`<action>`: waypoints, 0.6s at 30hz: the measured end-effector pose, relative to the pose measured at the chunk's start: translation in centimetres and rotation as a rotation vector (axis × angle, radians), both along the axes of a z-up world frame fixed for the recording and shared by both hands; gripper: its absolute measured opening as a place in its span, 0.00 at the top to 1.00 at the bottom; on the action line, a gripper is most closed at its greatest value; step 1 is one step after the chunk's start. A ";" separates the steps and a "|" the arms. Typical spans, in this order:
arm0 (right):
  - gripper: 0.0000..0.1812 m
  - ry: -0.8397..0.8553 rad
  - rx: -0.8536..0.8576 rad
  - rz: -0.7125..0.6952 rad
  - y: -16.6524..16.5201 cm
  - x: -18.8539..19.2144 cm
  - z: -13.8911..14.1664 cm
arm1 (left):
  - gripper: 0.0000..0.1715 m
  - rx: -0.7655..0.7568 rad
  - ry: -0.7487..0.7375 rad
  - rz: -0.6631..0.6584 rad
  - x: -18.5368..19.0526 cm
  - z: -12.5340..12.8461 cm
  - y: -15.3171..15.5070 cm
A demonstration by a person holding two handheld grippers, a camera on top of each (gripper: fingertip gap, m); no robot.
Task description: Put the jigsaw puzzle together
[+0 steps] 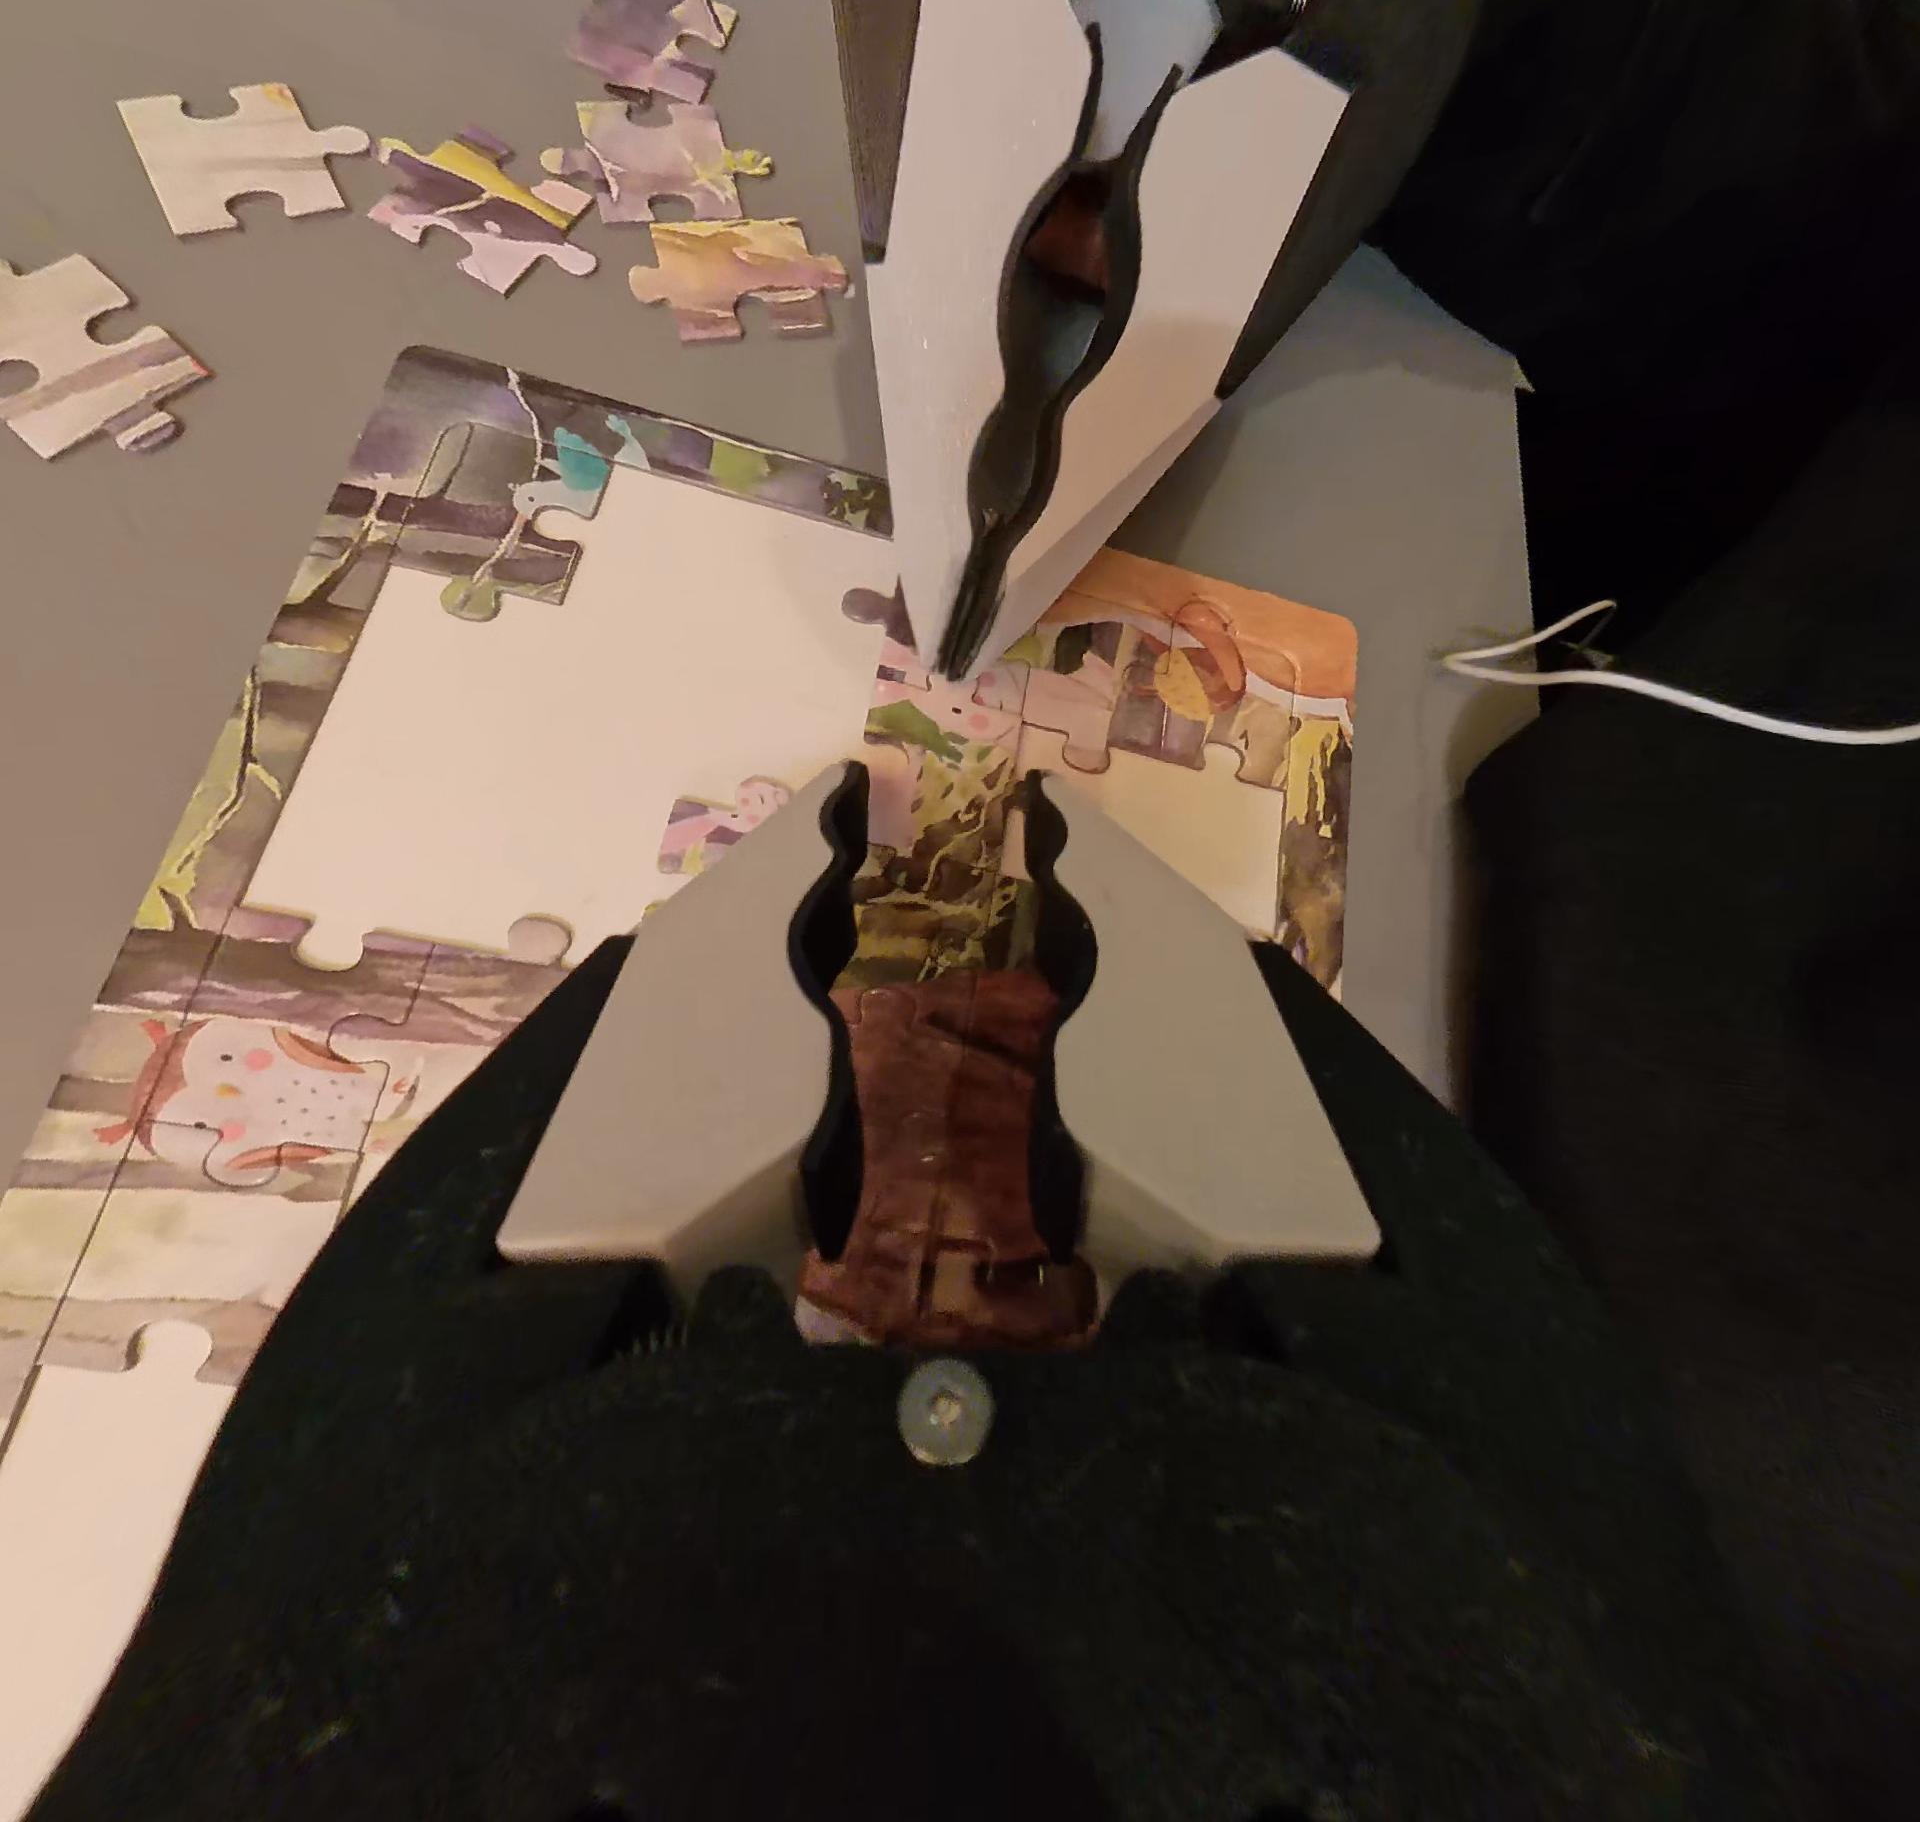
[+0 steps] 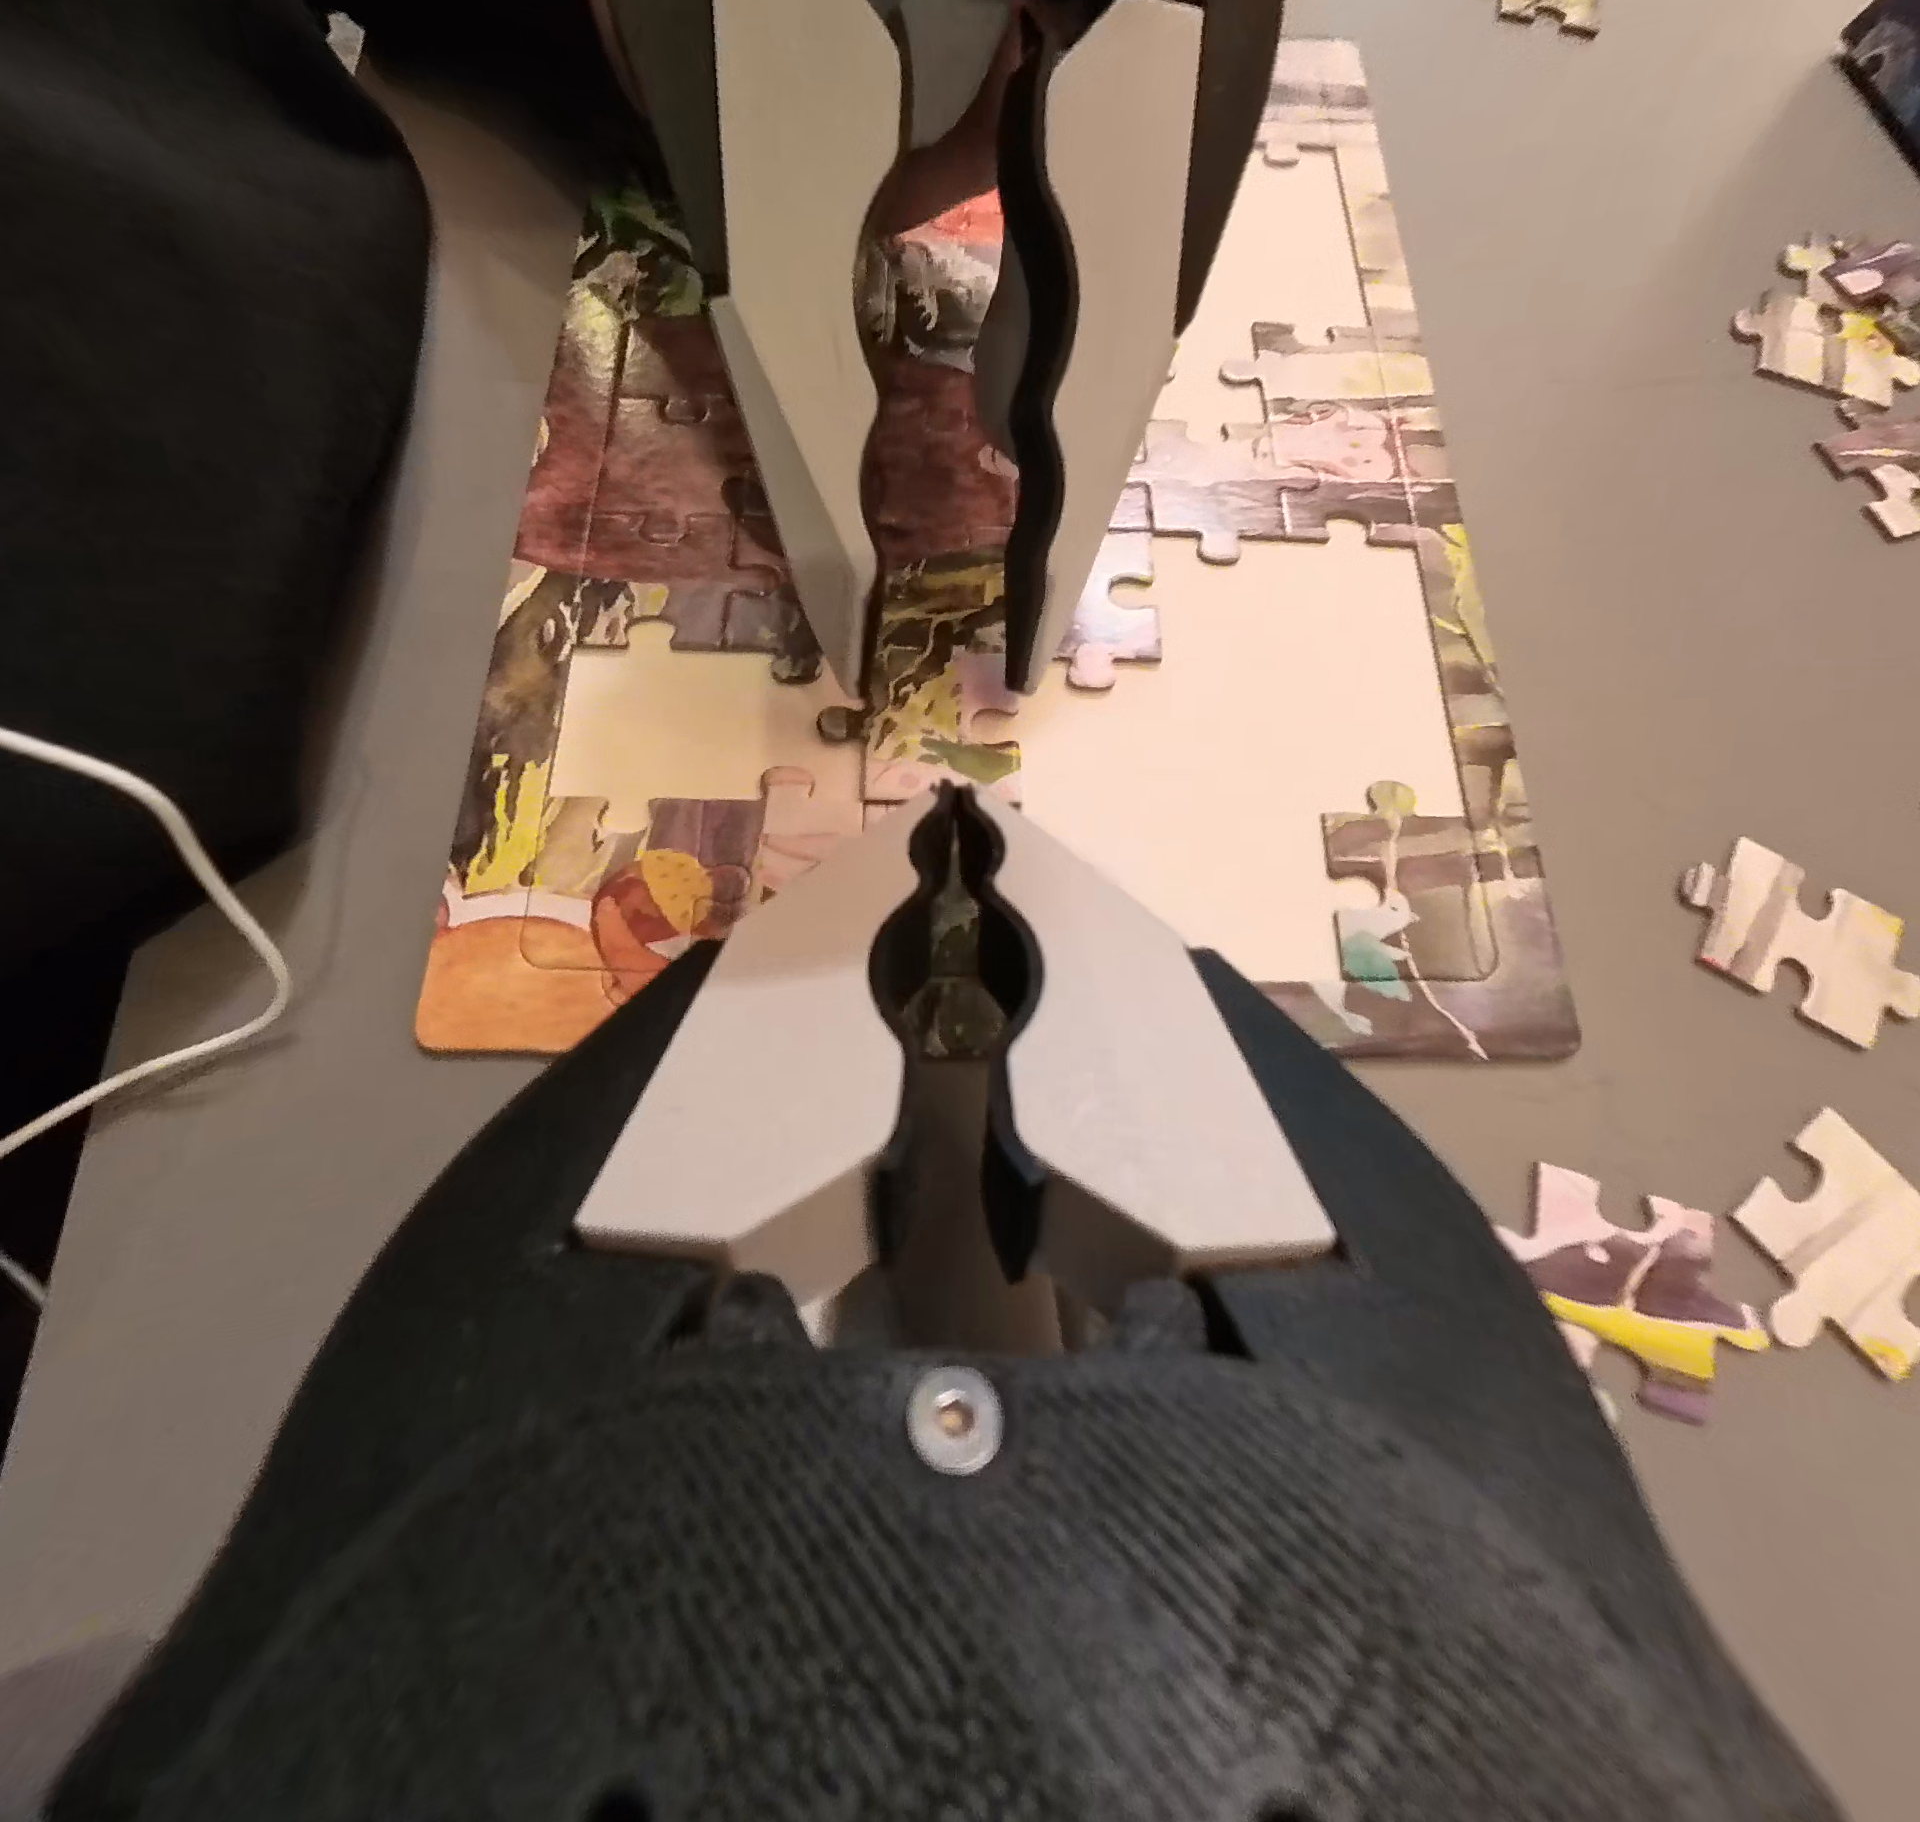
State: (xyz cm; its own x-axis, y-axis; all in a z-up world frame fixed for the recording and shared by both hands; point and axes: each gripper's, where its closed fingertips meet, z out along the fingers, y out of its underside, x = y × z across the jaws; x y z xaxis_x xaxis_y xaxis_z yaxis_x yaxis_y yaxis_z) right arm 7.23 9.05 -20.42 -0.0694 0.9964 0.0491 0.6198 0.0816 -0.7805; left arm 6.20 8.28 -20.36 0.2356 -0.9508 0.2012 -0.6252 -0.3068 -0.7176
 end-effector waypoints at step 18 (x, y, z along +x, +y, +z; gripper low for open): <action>1.00 -0.026 -0.040 -0.005 0.0 -0.1 -0.4 | 0.88 0.042 0.059 -0.010 -0.2 -0.6 -0.1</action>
